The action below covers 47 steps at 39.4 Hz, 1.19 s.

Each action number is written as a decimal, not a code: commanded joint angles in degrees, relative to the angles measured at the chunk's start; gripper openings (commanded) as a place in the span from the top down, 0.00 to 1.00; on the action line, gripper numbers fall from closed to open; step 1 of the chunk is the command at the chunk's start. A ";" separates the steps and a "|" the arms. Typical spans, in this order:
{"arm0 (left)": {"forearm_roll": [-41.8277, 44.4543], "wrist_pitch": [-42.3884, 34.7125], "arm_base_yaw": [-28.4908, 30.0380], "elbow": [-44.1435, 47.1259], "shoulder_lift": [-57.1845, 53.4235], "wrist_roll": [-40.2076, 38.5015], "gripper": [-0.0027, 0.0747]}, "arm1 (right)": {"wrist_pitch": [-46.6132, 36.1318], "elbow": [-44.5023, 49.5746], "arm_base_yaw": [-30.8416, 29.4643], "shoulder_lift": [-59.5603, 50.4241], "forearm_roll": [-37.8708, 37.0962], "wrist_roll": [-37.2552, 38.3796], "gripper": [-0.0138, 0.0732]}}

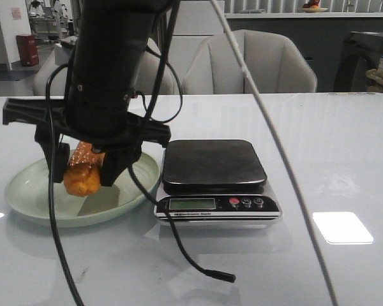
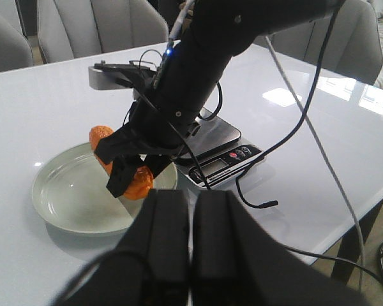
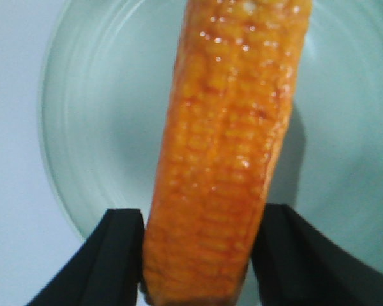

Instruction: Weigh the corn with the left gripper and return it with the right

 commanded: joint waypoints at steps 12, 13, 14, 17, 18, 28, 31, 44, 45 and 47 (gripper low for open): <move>-0.26 -4.43 -0.20 -1.41 -1.19 -0.13 0.82 | 4.24 -7.24 -2.95 -4.58 -0.24 -0.55 0.16; -0.26 -4.43 -0.20 -1.41 -1.19 -0.13 0.82 | 6.02 -8.17 -3.59 -5.02 -0.24 -0.74 0.16; -0.26 -4.43 -0.20 -1.41 -1.19 -0.13 0.82 | 7.41 -9.04 -4.19 -5.63 -0.24 -0.97 0.16; -0.26 -4.43 -0.20 -1.41 -1.19 -0.13 0.82 | 11.85 -10.50 -6.51 -7.54 -0.24 -3.39 0.16; -0.26 -4.43 -0.20 -1.41 -1.19 -0.13 0.82 | 12.81 -10.55 -7.21 -8.30 -0.18 -4.47 0.16; -0.26 -4.43 -0.20 -1.41 -1.19 -0.13 0.82 | 23.66 -10.26 -16.04 -17.33 -0.17 -19.45 0.16; -0.26 -4.43 -0.20 -1.41 -1.19 -0.13 0.82 | 24.84 -8.71 -17.73 -20.28 -0.17 -23.91 0.16; -0.26 -4.43 -0.20 -1.41 -1.19 -0.13 0.82 | 10.88 12.27 -19.77 -39.13 -0.17 -33.43 0.16; -0.26 -4.43 -0.20 -1.41 -1.19 -0.13 0.82 | 9.35 14.77 -19.77 -41.18 -0.17 -33.43 0.16; -0.26 -4.43 -0.20 -1.41 -1.19 -0.13 0.82 | 5.18 20.04 -19.77 -45.39 -0.17 -33.43 0.16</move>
